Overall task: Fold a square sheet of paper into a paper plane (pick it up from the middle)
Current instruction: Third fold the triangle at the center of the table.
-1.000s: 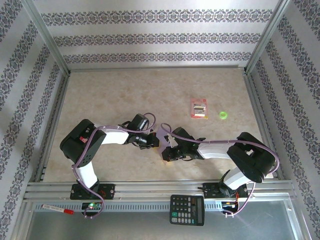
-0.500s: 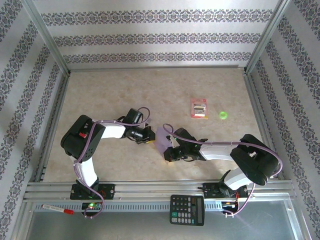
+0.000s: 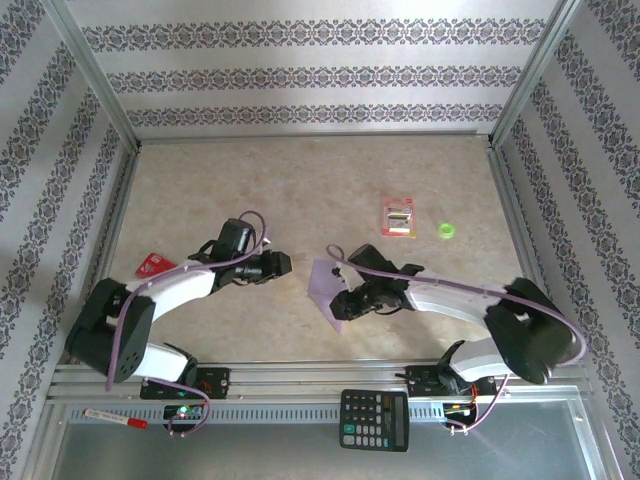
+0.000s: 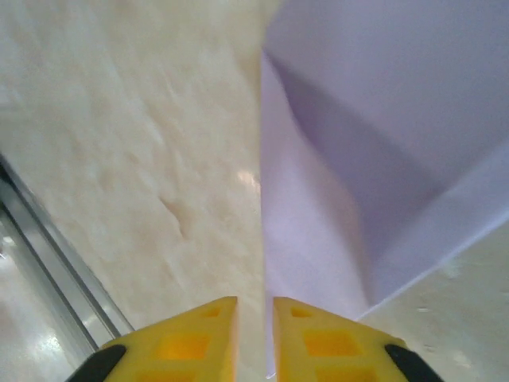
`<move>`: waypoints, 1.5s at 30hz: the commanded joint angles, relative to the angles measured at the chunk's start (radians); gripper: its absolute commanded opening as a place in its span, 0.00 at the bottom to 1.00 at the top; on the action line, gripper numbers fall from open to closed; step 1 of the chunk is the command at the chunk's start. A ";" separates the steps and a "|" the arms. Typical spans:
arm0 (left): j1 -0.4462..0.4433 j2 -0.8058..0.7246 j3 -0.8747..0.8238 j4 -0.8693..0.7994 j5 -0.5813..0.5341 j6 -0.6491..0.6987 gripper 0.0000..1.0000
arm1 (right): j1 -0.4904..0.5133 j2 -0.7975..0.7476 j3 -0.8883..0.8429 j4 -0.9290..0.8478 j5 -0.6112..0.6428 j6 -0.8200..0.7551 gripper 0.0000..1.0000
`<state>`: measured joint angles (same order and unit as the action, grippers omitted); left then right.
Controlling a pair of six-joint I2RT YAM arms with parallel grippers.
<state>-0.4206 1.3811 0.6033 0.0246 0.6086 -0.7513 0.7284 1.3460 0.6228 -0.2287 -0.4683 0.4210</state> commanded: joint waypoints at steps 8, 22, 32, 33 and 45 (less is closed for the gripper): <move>-0.126 0.037 -0.026 0.092 0.040 -0.114 0.45 | -0.048 0.027 0.015 0.007 0.200 0.189 0.28; -0.151 0.137 0.022 0.076 0.046 -0.098 0.46 | -0.031 0.022 -0.026 0.083 0.133 0.170 0.30; -0.161 0.163 0.029 0.080 0.054 -0.103 0.46 | -0.031 0.076 -0.023 0.125 0.121 0.144 0.30; -0.162 0.162 0.028 0.084 0.054 -0.105 0.46 | -0.031 0.085 -0.021 0.128 0.120 0.143 0.28; -0.181 0.222 0.082 0.065 0.071 -0.103 0.42 | -0.034 0.160 -0.033 0.144 0.155 0.124 0.07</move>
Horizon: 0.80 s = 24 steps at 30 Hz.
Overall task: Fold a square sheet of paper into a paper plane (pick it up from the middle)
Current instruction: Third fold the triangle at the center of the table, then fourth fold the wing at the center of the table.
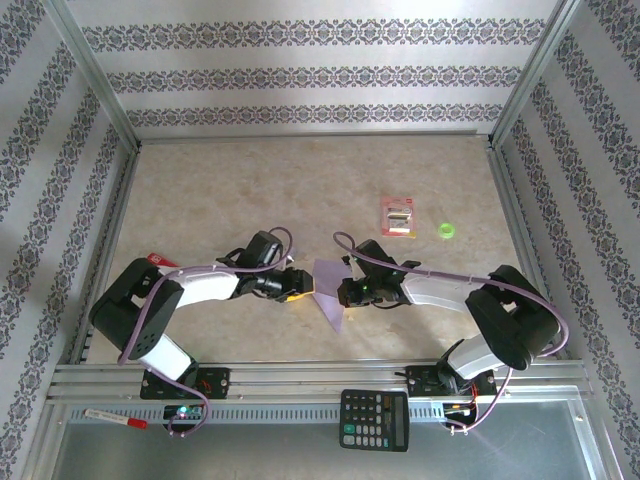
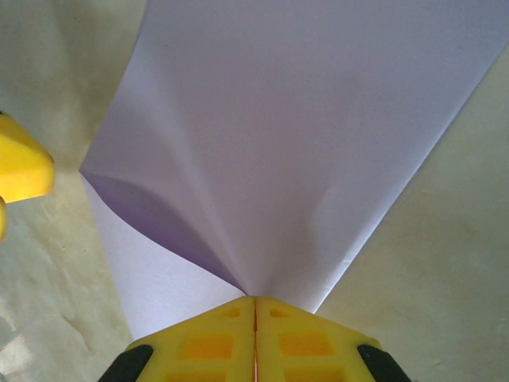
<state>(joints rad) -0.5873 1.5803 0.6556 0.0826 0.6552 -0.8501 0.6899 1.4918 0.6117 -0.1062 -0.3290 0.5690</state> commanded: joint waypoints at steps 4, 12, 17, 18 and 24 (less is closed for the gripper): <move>-0.016 0.053 0.051 0.018 0.036 -0.007 0.40 | 0.003 0.016 -0.033 0.029 0.016 -0.021 0.07; -0.016 0.104 0.076 -0.005 0.028 0.002 0.37 | 0.001 0.004 -0.042 0.028 0.019 -0.025 0.07; -0.016 0.105 0.072 0.007 0.024 0.002 0.38 | -0.002 0.001 -0.043 0.025 0.020 -0.029 0.07; -0.016 0.109 0.075 0.014 0.031 0.000 0.37 | -0.002 0.002 -0.043 0.026 0.020 -0.028 0.06; -0.016 0.132 0.077 0.078 0.067 -0.032 0.34 | -0.003 0.004 -0.043 0.024 0.017 -0.029 0.06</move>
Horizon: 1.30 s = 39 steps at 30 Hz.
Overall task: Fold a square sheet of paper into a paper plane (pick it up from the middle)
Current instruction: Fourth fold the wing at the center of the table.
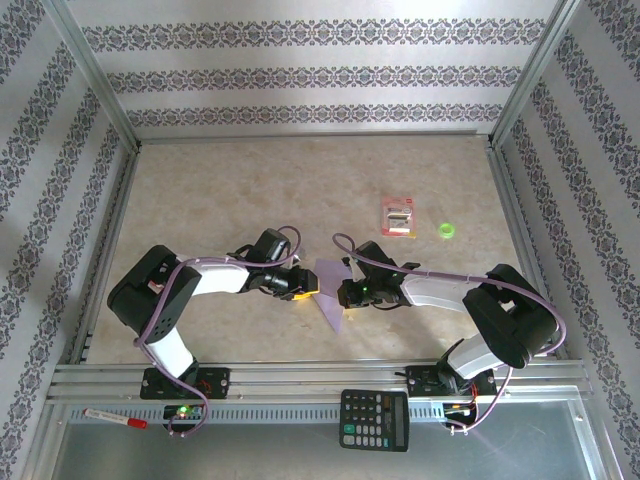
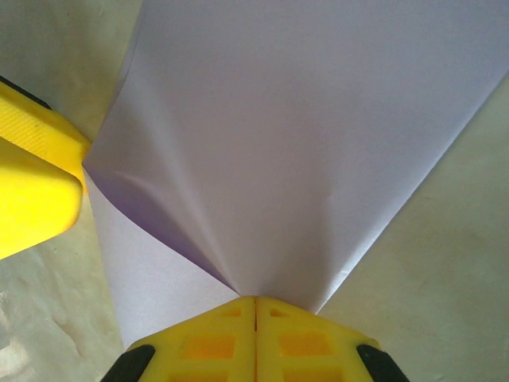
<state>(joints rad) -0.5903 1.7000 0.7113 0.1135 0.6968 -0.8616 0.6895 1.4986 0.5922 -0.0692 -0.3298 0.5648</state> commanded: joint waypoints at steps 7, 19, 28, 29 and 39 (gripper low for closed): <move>-0.012 0.004 0.027 0.045 0.027 -0.009 0.28 | -0.006 -0.009 -0.026 -0.019 0.022 -0.031 0.06; -0.011 -0.003 0.038 -0.010 -0.009 0.016 0.05 | -0.032 0.021 0.053 -0.066 0.002 -0.101 0.10; -0.008 -0.164 -0.097 0.052 -0.147 -0.155 0.00 | -0.007 -0.026 0.211 -0.246 0.084 -0.239 0.27; -0.008 -0.197 -0.121 0.055 -0.169 -0.192 0.00 | 0.014 -0.050 0.213 -0.249 0.106 -0.240 0.28; -0.008 -0.416 -0.175 -0.034 -0.294 -0.392 0.00 | 0.335 -0.109 0.170 -0.131 0.424 -0.148 0.47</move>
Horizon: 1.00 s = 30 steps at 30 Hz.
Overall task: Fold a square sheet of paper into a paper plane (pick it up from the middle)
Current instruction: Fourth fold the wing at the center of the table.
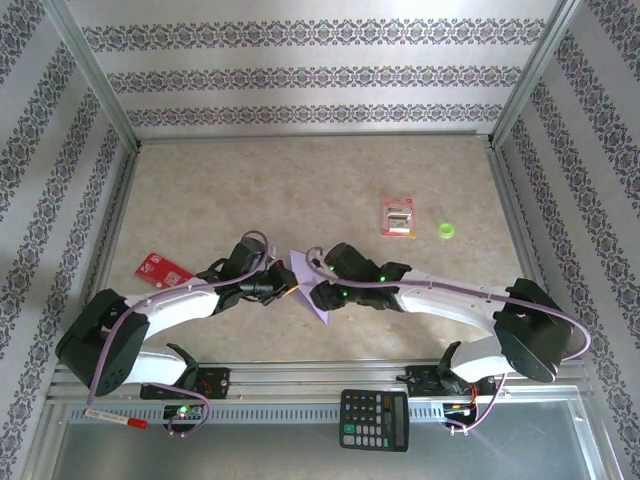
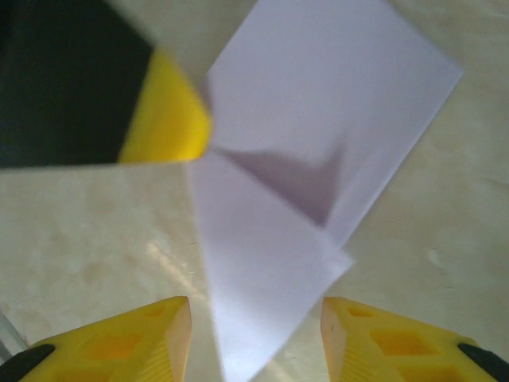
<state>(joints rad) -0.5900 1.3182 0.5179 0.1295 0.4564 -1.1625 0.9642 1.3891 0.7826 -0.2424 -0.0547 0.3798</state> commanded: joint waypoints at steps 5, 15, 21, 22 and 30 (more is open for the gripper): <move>-0.003 -0.017 0.069 -0.101 -0.035 -0.091 0.00 | 0.155 0.060 -0.035 0.104 0.294 0.076 0.46; 0.003 0.012 0.103 -0.156 -0.006 -0.060 0.00 | 0.216 0.198 0.015 0.097 0.462 0.114 0.38; 0.004 0.043 0.109 -0.148 0.014 -0.050 0.00 | 0.242 0.235 0.043 0.077 0.512 0.126 0.37; 0.004 0.049 0.110 -0.146 0.017 -0.048 0.00 | 0.246 0.237 0.048 0.069 0.521 0.129 0.37; 0.004 0.081 0.119 -0.134 0.035 -0.037 0.00 | 0.252 0.256 0.075 0.037 0.546 0.137 0.35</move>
<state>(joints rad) -0.5892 1.3903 0.6128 0.0185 0.4778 -1.2121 1.2087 1.6230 0.8345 -0.1677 0.4477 0.4992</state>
